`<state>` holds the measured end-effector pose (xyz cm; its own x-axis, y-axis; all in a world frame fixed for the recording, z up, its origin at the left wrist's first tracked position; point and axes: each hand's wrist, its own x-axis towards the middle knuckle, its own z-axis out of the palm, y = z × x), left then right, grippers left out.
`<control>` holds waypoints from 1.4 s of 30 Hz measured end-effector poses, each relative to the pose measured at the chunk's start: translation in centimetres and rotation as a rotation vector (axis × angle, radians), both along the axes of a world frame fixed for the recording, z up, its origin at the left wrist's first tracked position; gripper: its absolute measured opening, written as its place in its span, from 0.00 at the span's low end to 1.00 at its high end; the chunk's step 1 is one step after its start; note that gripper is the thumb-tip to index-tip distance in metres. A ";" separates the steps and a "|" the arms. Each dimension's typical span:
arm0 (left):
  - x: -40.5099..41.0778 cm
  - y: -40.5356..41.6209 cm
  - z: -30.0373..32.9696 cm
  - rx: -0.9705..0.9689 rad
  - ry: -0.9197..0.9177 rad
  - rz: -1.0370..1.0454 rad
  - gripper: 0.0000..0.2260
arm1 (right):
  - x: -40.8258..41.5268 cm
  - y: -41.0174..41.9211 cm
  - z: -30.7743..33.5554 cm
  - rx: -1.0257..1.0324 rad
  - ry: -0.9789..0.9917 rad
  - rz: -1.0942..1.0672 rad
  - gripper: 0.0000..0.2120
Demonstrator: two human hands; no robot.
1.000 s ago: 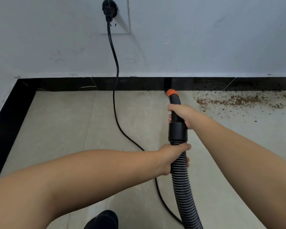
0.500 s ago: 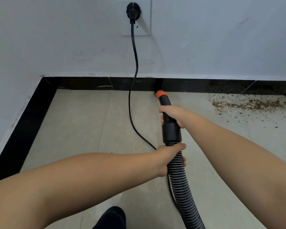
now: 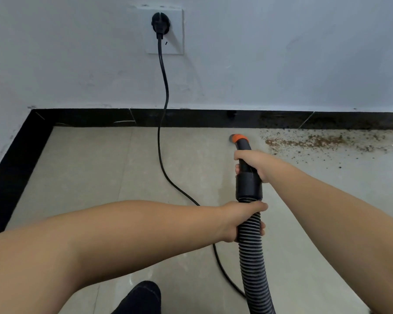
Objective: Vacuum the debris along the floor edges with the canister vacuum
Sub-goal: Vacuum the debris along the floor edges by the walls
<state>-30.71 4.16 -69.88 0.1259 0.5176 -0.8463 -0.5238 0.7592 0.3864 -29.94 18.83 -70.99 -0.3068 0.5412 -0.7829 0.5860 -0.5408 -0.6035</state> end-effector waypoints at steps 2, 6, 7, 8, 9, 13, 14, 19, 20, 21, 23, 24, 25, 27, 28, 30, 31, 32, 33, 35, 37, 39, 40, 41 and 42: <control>1.3 -0.3 0.1 -0.001 -0.022 -0.030 0.09 | 1.4 -0.4 0.1 -0.028 -0.002 0.030 0.08; 4.3 -0.7 0.6 0.013 -0.062 -0.102 0.09 | 4.6 -0.8 0.6 -0.092 -0.048 0.106 0.09; 5.1 -0.6 0.9 0.019 -0.065 -0.127 0.09 | 5.7 -0.6 0.8 -0.098 -0.058 0.100 0.09; 6.0 -0.4 1.1 0.024 -0.065 -0.152 0.09 | 6.8 -0.4 0.9 -0.099 -0.066 0.085 0.09; 6.9 -0.2 1.3 0.026 -0.065 -0.173 0.09 | 7.9 -0.3 1.1 -0.097 -0.071 0.068 0.08; 9.8 -0.3 1.7 0.024 -0.081 -0.250 0.09 | 11.9 -0.5 1.0 -0.118 -0.075 0.009 0.08; 10.5 -0.5 1.6 0.021 -0.087 -0.270 0.09 | 12.8 -0.7 0.8 -0.128 -0.071 -0.006 0.08; 12.4 0.3 0.5 0.031 -0.045 -0.347 0.09 | 16.0 -0.1 -0.2 -0.097 -0.014 -0.112 0.08; 12.6 0.7 0.3 0.037 -0.036 -0.350 0.09 | 16.4 0.3 -0.3 -0.076 -0.010 -0.134 0.08; 12.9 1.2 0.2 0.040 -0.024 -0.351 0.09 | 16.7 0.6 -0.4 -0.058 -0.009 -0.157 0.08; 13.5 2.0 0.2 0.036 -0.001 -0.354 0.09 | 17.3 1.5 -0.5 -0.027 -0.012 -0.188 0.08; 13.8 2.5 0.2 0.034 0.006 -0.358 0.09 | 17.6 1.9 -0.5 -0.011 -0.015 -0.198 0.08; 14.0 3.0 0.3 0.033 0.015 -0.357 0.08 | 17.7 2.4 -0.5 0.004 -0.018 -0.207 0.08; 14.1 3.8 0.4 0.023 0.038 -0.345 0.08 | 17.8 3.2 -0.6 0.027 -0.020 -0.218 0.07; 14.1 4.0 0.6 0.015 0.044 -0.341 0.08 | 17.7 3.3 -0.6 0.032 -0.023 -0.207 0.07; 13.9 4.1 1.3 -0.006 0.051 -0.344 0.08 | 17.1 3.3 -0.3 0.024 -0.020 -0.163 0.07; 13.9 3.9 1.7 -0.019 0.058 -0.340 0.08 | 16.7 3.1 0.0 0.013 -0.011 -0.129 0.07; 13.8 3.7 2.0 -0.034 0.063 -0.329 0.08 | 16.2 2.8 0.3 0.001 0.000 -0.083 0.06; 13.7 3.4 2.3 -0.046 0.068 -0.313 0.08 | 15.7 2.5 0.6 -0.012 0.009 -0.034 0.06; 13.3 3.1 2.9 -0.064 0.073 -0.278 0.08 | 14.7 2.0 1.1 -0.030 0.024 0.040 0.06; 13.0 2.9 3.0 -0.073 0.075 -0.267 0.08 | 14.3 1.9 1.3 -0.035 0.034 0.069 0.07; 13.1 3.1 2.9 -0.072 0.074 -0.272 0.08 | 14.4 2.1 1.4 -0.031 0.024 0.087 0.07; 13.3 3.3 2.8 -0.071 0.066 -0.273 0.08 | 14.8 2.3 1.4 -0.023 0.008 0.090 0.07; 13.6 3.6 2.7 -0.065 0.053 -0.278 0.08 | 15.3 2.6 1.5 -0.014 -0.010 0.085 0.07; 14.0 4.0 2.4 -0.051 0.040 -0.287 0.08 | 15.9 3.0 1.4 -0.007 -0.024 0.069 0.07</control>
<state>-16.69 8.18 -67.45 0.2266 0.4226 -0.8775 -0.2701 0.8929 0.3602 -14.08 21.79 -69.56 -0.3245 0.5141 -0.7940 0.6363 -0.5024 -0.5854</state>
